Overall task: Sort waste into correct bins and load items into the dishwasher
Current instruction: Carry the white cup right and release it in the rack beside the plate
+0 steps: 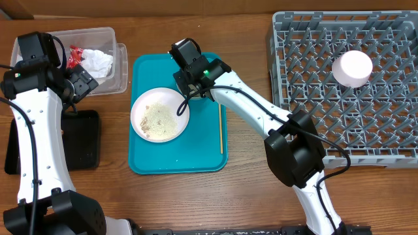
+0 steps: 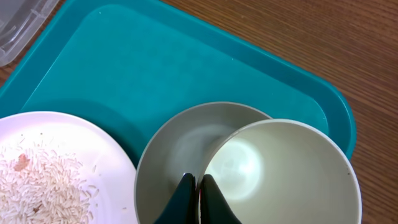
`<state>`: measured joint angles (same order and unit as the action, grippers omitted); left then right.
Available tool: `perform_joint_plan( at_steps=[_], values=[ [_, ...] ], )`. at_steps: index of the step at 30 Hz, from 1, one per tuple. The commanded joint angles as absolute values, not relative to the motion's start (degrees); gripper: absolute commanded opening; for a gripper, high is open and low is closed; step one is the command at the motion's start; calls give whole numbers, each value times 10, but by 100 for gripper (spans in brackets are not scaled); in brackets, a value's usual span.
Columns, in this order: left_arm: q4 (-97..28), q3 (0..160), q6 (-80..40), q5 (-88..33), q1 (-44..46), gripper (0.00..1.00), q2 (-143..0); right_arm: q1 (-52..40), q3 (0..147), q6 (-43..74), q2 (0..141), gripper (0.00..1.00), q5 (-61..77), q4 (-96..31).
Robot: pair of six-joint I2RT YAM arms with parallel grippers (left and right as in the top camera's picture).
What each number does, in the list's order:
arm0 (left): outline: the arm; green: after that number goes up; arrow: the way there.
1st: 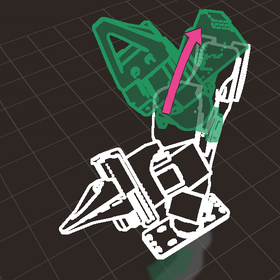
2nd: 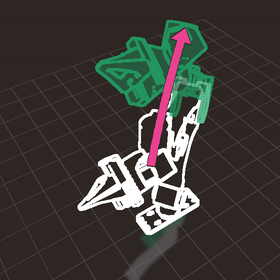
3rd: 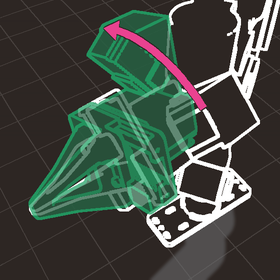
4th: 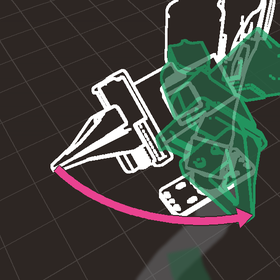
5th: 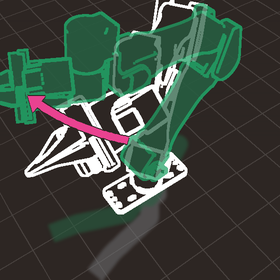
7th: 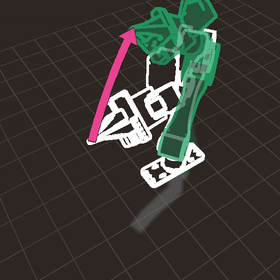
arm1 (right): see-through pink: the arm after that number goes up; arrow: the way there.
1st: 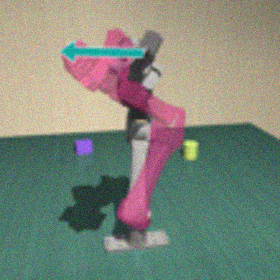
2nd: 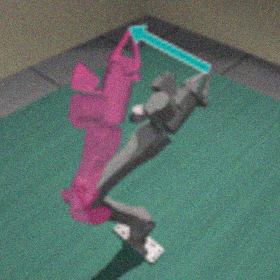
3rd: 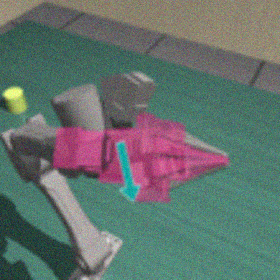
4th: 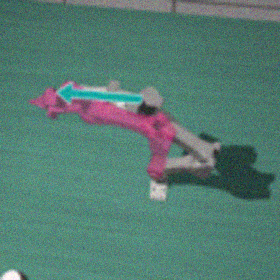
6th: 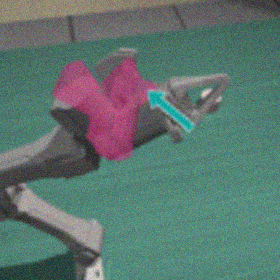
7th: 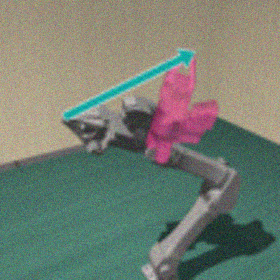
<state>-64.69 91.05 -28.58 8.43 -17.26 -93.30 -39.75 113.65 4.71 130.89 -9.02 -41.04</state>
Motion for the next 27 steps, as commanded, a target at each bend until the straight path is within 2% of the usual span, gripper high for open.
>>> perform_joint_plan(
  at_steps=[1, 4, 7, 13, 20, 27],
  values=[
    [-646, 907, -292, 90, -172, 100, -937, -387, 1175, 77, 1251, 4, -96, -420],
    [-646, 907, -292, 90, -172, 100, -937, -352, 1194, 132, 1197, 4, -92, -458],
    [-646, 907, -292, 90, -172, 100, -937, -282, 1194, 153, 1133, 4, -27, -504],
    [-646, 907, -292, 90, -172, 100, -937, -112, 1194, 153, 1055, 4, 172, -580],
    [-646, 907, -292, 90, -172, 100, -937, 103, 1180, 147, 1043, 4, 417, -669],
    [-646, 907, -292, 90, -172, 100, -937, 222, 1085, 89, 1043, 4, 599, -683]
  ],
)
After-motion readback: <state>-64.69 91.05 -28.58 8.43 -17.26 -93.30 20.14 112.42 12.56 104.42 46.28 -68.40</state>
